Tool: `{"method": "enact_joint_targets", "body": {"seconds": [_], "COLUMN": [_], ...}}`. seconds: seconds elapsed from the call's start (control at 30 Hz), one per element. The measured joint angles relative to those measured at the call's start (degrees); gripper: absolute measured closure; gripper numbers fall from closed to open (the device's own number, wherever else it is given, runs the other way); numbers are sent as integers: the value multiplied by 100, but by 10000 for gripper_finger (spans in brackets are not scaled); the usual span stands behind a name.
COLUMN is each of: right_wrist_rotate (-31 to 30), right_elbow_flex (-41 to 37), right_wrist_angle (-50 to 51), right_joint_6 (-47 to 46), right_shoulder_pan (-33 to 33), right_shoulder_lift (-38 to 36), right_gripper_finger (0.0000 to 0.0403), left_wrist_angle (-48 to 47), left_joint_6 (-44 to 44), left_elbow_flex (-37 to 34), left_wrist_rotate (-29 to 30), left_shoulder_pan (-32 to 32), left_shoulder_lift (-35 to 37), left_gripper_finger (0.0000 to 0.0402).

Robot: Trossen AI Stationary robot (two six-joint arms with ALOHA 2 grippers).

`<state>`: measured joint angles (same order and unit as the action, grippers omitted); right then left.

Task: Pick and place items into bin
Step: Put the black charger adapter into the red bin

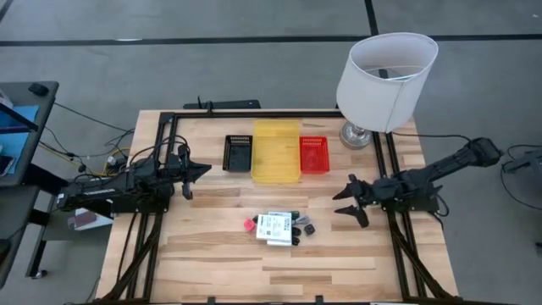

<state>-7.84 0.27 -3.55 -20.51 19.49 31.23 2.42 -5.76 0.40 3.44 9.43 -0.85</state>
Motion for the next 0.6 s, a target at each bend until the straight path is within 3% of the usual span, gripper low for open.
{"method": "enact_joint_targets", "body": {"seconds": [0.33, 0.6], "right_wrist_rotate": [-8, -461], "right_elbow_flex": [-2, -2], "right_wrist_angle": [-1192, -2360], "right_joint_6": [134, 138], "right_shoulder_pan": [213, 783], "right_shoulder_lift": [1406, 2672], "right_gripper_finger": [172, 172], "left_wrist_angle": [0, 0], "left_joint_6": [-1, 0], "left_elbow_flex": [-1, 1], "left_wrist_rotate": [0, 0], "left_shoulder_pan": [-1, 0], "left_shoulder_lift": [-1, 1], "left_gripper_finger": [401, 401]}}
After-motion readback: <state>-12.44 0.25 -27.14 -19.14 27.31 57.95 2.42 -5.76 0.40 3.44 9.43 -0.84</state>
